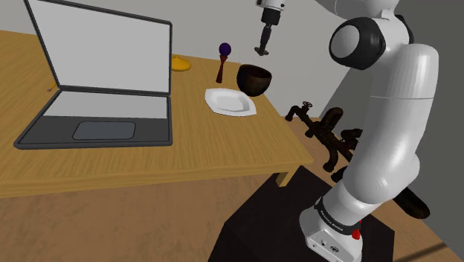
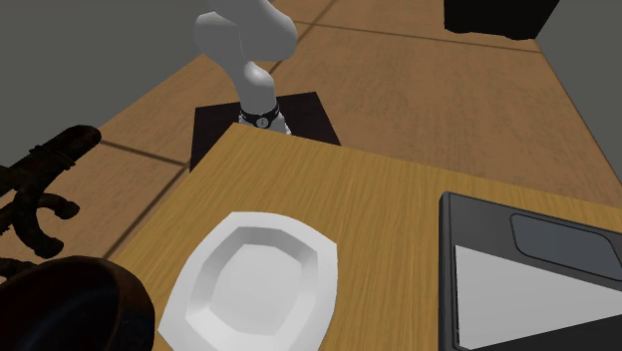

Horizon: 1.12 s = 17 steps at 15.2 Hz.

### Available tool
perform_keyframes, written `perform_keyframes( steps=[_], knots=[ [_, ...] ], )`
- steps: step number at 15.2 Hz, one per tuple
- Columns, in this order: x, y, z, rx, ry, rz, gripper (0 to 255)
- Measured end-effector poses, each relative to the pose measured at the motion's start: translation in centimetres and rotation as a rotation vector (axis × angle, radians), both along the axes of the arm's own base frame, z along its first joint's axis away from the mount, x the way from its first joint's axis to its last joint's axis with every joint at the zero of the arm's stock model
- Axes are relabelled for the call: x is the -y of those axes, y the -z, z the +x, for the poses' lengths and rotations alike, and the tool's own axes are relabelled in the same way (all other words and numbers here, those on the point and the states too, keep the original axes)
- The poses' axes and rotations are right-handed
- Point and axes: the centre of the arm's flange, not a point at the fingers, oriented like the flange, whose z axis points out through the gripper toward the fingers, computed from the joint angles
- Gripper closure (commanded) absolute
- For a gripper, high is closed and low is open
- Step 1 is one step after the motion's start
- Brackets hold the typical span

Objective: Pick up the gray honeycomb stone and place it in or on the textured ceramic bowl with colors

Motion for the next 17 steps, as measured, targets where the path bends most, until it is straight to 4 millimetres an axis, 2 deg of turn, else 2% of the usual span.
perform_keyframes(
  steps=[2, 4, 14, 17],
  knots=[
    [1.1, 0.8, 0.3, -0.003, -0.001, 0.000, 255],
    [1.3, 1.6, 0.4, -0.002, -0.001, 0.000, 255],
    [1.3, 6.9, 0.3, -0.002, -0.002, 0.001, 255],
    [1.4, 7.4, 0.3, -0.002, -0.002, 0.000, 255]
  ],
)
